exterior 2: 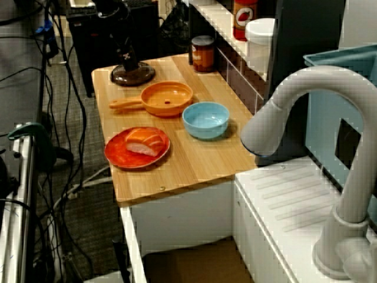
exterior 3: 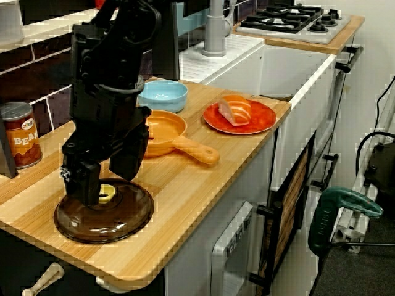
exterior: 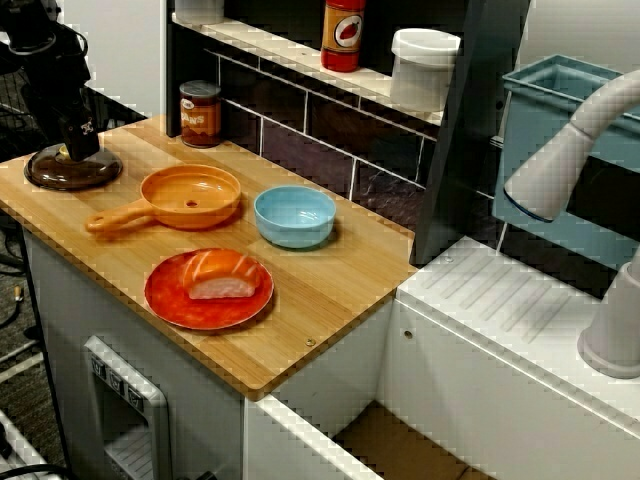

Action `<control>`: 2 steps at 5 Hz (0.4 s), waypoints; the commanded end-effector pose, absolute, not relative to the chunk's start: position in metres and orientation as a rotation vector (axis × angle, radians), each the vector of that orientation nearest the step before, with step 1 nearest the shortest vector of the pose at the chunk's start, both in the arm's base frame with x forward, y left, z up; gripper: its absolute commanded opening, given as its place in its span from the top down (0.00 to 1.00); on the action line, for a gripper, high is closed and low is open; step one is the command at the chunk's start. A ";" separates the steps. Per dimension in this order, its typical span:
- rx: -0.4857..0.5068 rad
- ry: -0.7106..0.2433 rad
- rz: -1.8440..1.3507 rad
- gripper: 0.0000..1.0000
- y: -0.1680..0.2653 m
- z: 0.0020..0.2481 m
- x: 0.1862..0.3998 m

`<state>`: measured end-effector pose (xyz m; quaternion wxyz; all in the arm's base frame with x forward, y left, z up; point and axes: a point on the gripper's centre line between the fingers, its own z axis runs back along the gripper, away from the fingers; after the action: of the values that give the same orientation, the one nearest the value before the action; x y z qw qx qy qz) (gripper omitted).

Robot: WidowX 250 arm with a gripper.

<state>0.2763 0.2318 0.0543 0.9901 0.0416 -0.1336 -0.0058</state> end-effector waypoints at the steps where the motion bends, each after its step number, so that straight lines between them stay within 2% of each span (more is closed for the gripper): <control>1: 0.100 -0.276 -0.009 0.00 0.239 0.058 0.272; 2: 0.101 -0.272 -0.008 0.00 0.239 0.056 0.272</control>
<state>0.2753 0.2313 0.0438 0.9920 0.0367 -0.1210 -0.0003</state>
